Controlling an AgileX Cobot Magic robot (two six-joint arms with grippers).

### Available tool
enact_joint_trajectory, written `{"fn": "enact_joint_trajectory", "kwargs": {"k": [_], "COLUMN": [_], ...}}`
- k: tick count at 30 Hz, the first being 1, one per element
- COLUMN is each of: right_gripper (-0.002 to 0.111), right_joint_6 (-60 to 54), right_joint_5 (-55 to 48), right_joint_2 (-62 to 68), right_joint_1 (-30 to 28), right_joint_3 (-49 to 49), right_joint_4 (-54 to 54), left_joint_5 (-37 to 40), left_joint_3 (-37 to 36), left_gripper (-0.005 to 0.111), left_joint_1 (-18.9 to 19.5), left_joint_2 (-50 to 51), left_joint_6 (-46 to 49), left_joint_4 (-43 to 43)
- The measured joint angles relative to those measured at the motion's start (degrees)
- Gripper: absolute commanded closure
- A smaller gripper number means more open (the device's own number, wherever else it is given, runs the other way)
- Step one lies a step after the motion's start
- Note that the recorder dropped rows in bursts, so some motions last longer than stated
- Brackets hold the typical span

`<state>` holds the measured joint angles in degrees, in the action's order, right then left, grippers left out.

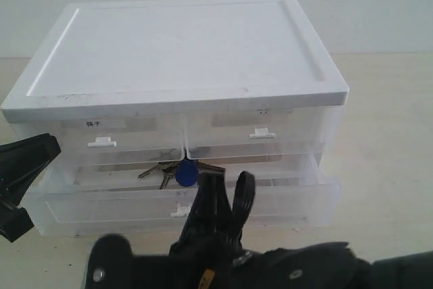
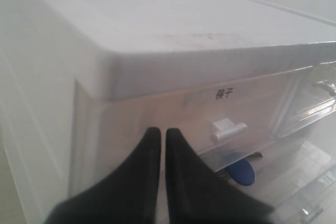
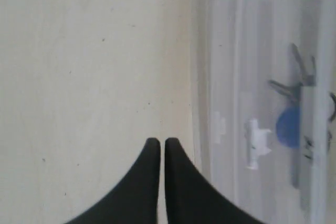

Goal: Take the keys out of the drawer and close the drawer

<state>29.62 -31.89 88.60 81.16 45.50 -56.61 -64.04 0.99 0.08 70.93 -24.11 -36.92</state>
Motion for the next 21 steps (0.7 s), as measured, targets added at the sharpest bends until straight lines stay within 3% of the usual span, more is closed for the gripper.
{"fn": "enact_joint_trajectory", "kwargs": {"k": [6,10,16,18,21], "right_gripper": [0.063,0.063,0.063,0.063,0.063], "right_joint_6": [3.84,0.52,-32.02,-39.4,-45.5], "right_joint_5": [-5.84,-9.8,-17.72,-18.22,-17.97], "right_joint_2": [-6.74,-7.84,-6.2,-5.95,-5.95], "right_joint_1": [0.0,-2.02,-14.82,-17.92,-19.67], "right_joint_3": [5.81,11.87,19.4,20.22,20.75], "right_joint_4": [3.28,11.31,49.56,54.05,52.57], "left_joint_5": [0.0,0.0,0.23,0.23,0.23], "left_joint_3": [0.0,0.0,0.1,0.1,0.1], "left_gripper": [0.102,0.102,0.102,0.102,0.102], "left_joint_1": [0.0,0.0,0.0,0.0,0.0], "left_joint_2": [0.0,0.0,0.0,0.0,0.0], "left_joint_6": [0.0,0.0,0.0,0.0,0.0], "left_joint_4": [0.0,0.0,-0.1,-0.1,-0.1]}}
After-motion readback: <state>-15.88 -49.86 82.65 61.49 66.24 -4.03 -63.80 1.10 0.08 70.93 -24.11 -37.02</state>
